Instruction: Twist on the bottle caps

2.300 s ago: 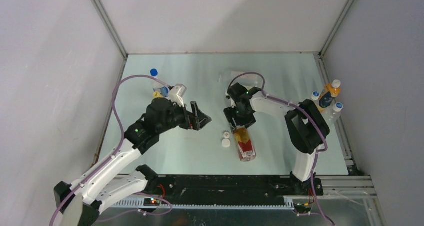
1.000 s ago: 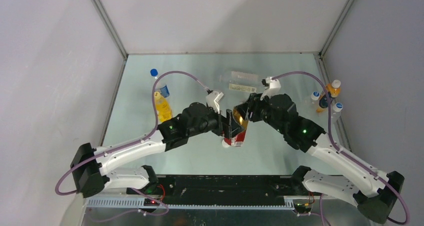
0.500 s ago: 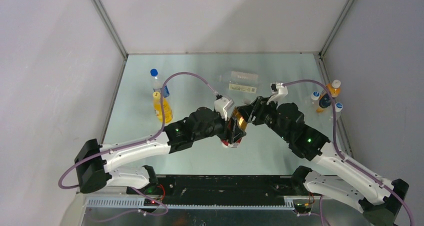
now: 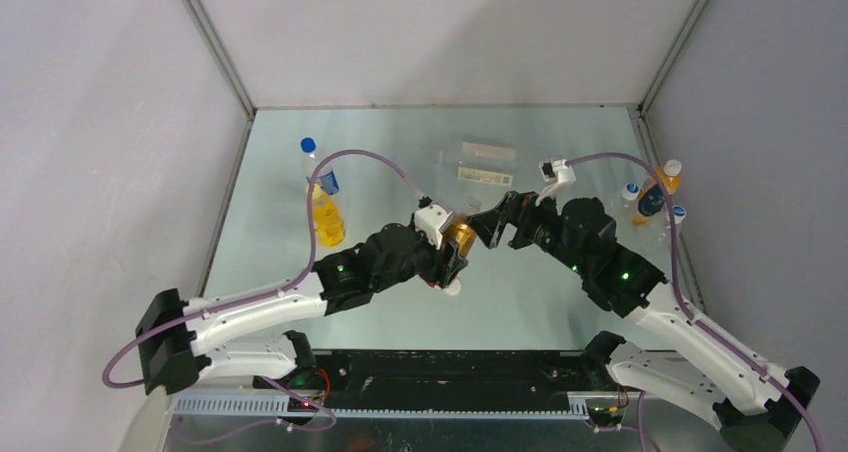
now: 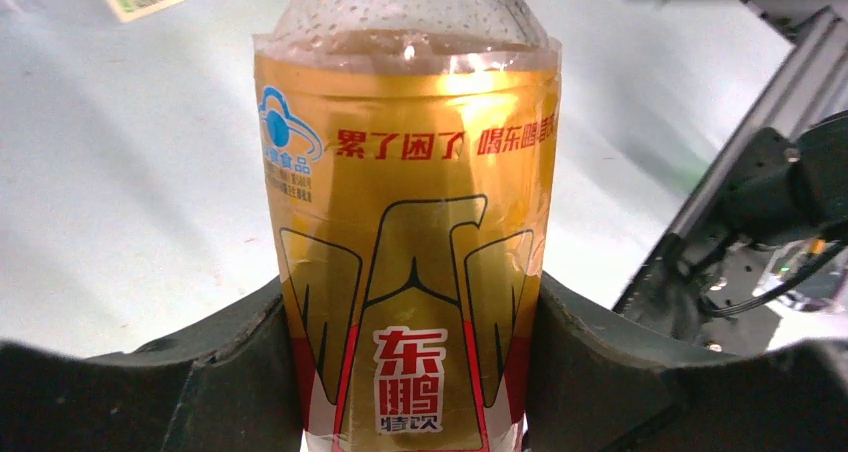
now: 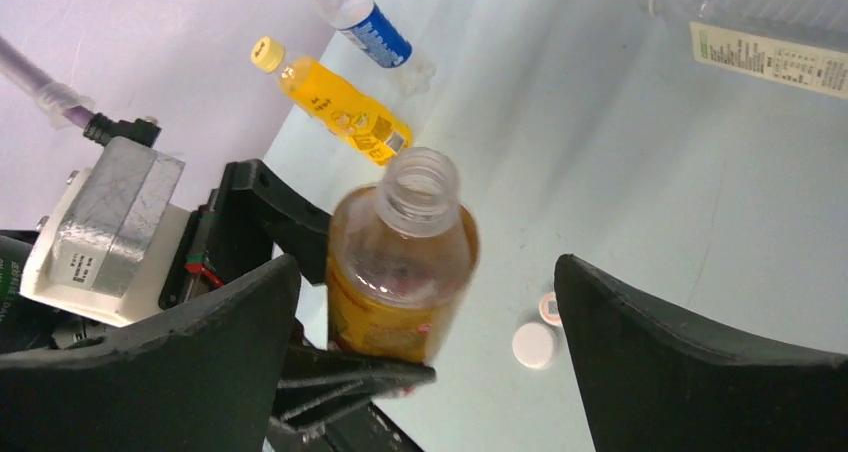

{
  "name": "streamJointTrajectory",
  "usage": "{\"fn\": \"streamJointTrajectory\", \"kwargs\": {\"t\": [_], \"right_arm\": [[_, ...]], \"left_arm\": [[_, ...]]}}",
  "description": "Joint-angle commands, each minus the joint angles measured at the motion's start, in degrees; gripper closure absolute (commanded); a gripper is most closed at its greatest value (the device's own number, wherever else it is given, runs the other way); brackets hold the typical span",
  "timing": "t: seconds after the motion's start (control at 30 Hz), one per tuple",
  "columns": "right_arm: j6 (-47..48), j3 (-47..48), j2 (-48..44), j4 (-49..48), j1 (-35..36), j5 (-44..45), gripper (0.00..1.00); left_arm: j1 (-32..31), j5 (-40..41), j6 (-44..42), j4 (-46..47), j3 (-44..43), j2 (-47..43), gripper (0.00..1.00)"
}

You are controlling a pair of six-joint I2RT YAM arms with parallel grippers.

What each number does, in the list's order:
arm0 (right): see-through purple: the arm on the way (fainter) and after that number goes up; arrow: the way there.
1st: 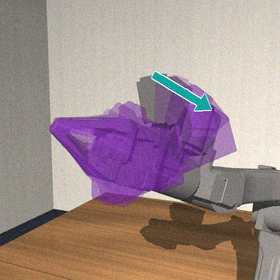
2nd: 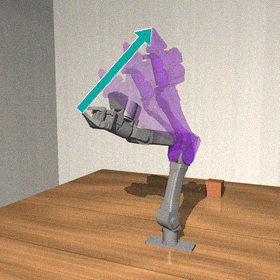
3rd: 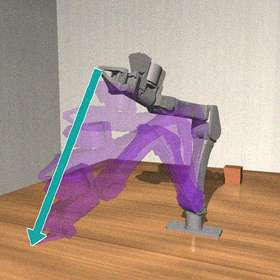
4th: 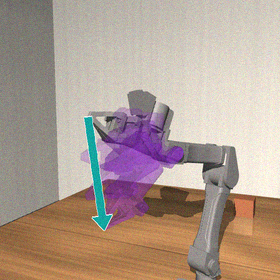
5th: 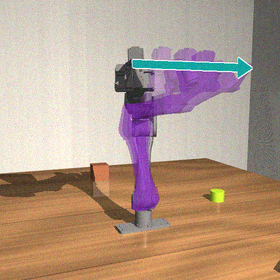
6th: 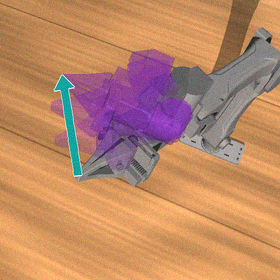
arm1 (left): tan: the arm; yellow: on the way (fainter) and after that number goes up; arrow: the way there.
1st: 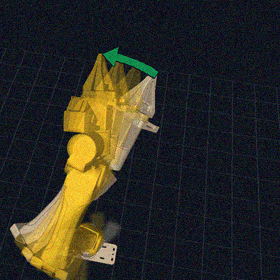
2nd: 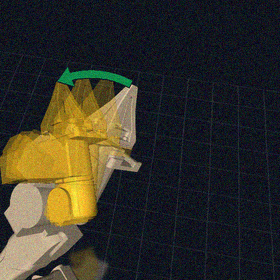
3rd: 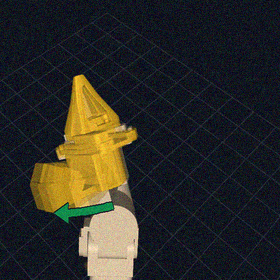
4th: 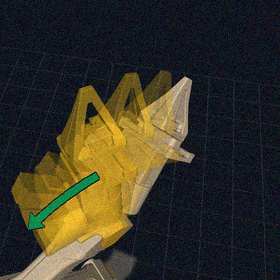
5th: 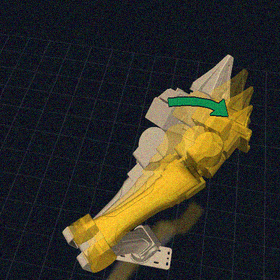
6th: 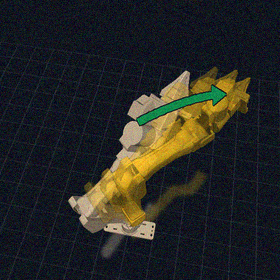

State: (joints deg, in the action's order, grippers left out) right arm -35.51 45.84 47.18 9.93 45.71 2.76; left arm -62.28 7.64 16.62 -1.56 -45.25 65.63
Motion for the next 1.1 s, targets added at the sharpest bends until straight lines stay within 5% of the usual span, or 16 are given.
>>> {"fn": "streamJointTrajectory", "kwargs": {"t": [0.0, 0.23, 0.47, 0.77, 1.07], "right_arm": [[3.67, 8.38, 0.4, 9.0, -5.98, -8.89, 0.01], [1.44, 13.89, 3.85, 20.55, -20.99, -23.66, 0.01], [5.17, 6.15, 4.46, 13.0, -26.6, -34.27, 0.01], [8.94, 8.42, 19.29, 19.66, -12.35, -9.89, 0.07], [3.05, 15.19, 42.0, 19.84, -2.08, -2.05, 0.27]], "left_arm": [[-0.01, 9.06, -6.87, -3.06, 0.61, -5.29, 0.5], [0.05, 16.48, -11.01, -5.72, 4.32, -12.23, 0.72], [0.05, 15.05, -19.89, -4.46, 8.68, -19.17, 0.68], [0.05, 11.16, -28.16, -4.46, 13.69, -31.02, 0.69], [0.05, 10.02, -38.2, -10.42, 13.84, -39.21, 0.68]]}}
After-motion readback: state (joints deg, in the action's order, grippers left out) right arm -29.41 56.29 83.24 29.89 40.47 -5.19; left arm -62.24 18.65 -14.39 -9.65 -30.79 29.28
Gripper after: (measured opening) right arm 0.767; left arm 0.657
